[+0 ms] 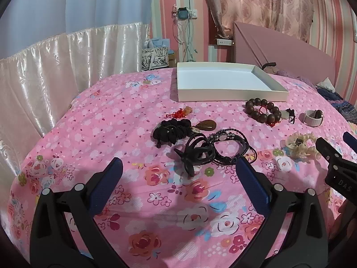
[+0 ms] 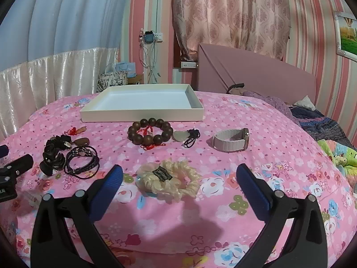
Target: Organize jewelry
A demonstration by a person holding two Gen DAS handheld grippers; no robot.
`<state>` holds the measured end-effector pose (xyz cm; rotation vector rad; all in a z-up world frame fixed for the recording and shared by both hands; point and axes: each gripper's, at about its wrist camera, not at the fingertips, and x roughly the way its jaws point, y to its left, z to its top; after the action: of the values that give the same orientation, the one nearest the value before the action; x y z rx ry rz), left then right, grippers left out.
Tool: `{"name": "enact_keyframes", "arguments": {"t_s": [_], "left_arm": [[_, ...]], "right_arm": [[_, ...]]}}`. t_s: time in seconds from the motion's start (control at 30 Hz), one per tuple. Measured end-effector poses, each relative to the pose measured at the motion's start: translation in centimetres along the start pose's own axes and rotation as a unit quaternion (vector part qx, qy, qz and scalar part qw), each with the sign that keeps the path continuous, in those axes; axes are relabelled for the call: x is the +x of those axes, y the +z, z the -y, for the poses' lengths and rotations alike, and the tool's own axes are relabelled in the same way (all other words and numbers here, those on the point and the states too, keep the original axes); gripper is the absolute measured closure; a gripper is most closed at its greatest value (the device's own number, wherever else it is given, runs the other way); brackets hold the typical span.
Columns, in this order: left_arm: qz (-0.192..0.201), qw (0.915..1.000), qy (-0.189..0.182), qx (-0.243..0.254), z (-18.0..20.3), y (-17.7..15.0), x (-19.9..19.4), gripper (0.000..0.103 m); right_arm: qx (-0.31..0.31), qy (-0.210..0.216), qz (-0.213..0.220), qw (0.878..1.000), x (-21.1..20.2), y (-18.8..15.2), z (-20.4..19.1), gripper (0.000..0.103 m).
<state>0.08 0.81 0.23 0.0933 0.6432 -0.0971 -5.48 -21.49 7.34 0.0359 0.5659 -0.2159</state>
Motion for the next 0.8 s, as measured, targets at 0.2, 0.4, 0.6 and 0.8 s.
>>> {"name": "enact_keyframes", "arguments": {"t_s": [0.2,0.4,0.6,0.8], "left_arm": [[-0.003,1.0000,-0.003,-0.005,-0.13,0.01,0.15,0.003],[-0.003,1.0000,-0.001,-0.003,-0.10,-0.11,0.09,0.003],[-0.003,1.0000,-0.002,-0.003,-0.06,-0.12,0.08,0.003],[-0.009,1.0000,-0.002,-0.001,0.25,-0.32,0.28,0.003]], "right_arm": [[0.001,-0.003,0.001,1.000,0.11,0.01,0.02,0.002],[0.003,-0.007,0.001,1.000,0.18,-0.11,0.13,0.002],[0.001,-0.008,0.002,1.000,0.17,-0.09,0.13,0.002],[-0.002,-0.010,0.006,1.000,-0.02,-0.10,0.10,0.002]]}}
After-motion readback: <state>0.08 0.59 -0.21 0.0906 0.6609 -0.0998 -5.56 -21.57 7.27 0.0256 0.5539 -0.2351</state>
